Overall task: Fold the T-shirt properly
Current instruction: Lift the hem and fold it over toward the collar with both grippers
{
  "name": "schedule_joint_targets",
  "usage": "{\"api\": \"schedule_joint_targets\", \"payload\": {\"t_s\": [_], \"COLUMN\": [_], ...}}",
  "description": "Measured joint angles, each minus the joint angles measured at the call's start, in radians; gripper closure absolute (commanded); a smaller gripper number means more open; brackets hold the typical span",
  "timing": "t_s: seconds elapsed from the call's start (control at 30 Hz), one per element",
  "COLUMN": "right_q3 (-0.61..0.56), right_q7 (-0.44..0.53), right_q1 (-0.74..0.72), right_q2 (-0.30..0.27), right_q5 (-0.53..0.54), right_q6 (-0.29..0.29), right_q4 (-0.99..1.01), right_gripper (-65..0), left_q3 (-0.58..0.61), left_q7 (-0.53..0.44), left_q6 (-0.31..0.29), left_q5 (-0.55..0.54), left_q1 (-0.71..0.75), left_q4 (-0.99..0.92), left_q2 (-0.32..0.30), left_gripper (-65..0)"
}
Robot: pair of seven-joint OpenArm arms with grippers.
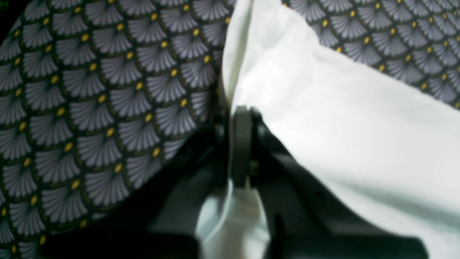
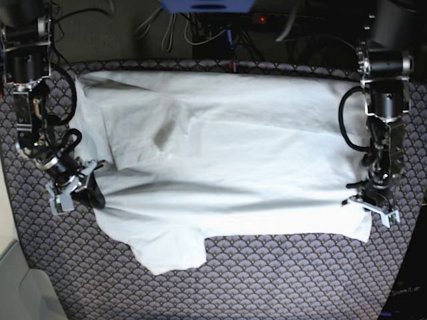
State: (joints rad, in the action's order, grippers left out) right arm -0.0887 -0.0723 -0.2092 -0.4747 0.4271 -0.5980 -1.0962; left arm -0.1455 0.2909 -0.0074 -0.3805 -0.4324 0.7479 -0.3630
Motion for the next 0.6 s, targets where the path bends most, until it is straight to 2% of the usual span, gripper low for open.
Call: {"api": "schedule_joint_targets", "payload": {"t_s": [0.13, 0.5, 0.6], "right_q3": [0.036, 0.110, 0.114], "right_q7": [-0.002, -0.004, 0.006], "right_q1": [0.020, 0.133, 0.168], "right_q2": [-0.002, -0.001, -0.001], "right_q5": [0.001, 0.000, 0.000], "right_q6": [0.000, 0.000, -0.001], "right_q4": [-0.034, -0.195, -0.247], "right_gripper": [0.0, 0.0, 0.0], "left_q3": [0.003, -0.002, -0.105], "left_q7": [0.104, 0.241, 0.288], "left_q6": [-0.002, 0.005, -0.004], "left_q5": [-0.093, -0.116, -0.125], "left_q1": [0.021, 0.077, 0.137], "left_q4": [0.083, 0.284, 0.383], "left_q2": [-0.043, -0.064, -0.048], "left_gripper": [-0.3, -0.3, -0.3]}}
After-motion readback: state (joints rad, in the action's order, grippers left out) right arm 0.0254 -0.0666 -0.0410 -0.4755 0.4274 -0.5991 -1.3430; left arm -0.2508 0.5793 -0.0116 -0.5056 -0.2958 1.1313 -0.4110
